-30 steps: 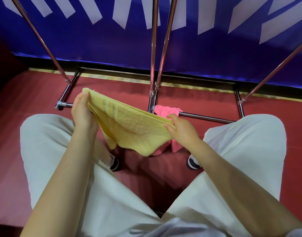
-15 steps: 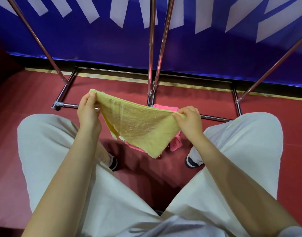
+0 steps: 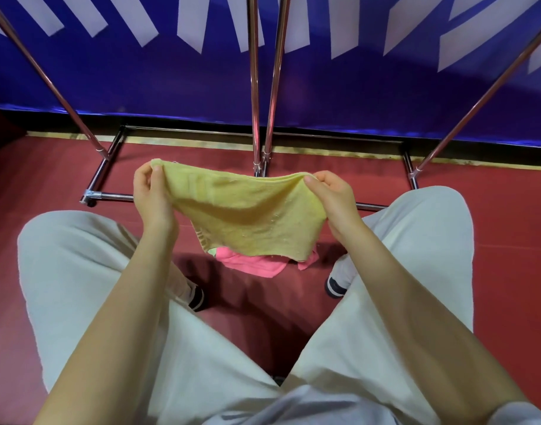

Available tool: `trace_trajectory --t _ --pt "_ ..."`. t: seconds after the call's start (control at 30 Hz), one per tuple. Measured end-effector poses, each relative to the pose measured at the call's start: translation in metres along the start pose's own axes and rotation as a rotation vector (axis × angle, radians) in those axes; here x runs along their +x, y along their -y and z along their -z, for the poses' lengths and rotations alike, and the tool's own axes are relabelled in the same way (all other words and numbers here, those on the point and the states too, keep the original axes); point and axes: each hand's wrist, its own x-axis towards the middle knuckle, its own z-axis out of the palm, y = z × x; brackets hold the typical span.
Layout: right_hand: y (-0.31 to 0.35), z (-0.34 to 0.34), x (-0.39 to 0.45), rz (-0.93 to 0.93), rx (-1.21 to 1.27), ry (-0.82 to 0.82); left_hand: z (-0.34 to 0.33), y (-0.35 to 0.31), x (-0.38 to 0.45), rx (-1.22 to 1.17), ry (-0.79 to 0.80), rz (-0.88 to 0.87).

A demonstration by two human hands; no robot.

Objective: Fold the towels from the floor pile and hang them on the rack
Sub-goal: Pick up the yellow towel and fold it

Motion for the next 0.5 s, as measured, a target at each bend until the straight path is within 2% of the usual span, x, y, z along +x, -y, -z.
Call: trace_trajectory --t 0.07,0.17,0.23,0.5 --pt "0.004 0.003 0.004 0.037 -0.146 0.011 -0.001 -0.001 -0.001 0.105 0.014 -0.064" --pt "0.004 0.012 0.010 0.144 -0.588 0.077 -0.001 0.003 0.000 0.182 -0.005 -0.093" --pt "0.001 0.017 0.011 0.197 -0.766 0.130 0.001 0.006 0.004 0.172 -0.059 -0.068" --pt "-0.002 0.012 0.000 0.271 -0.665 0.107 0.007 0.011 0.005 0.240 -0.142 -0.054"
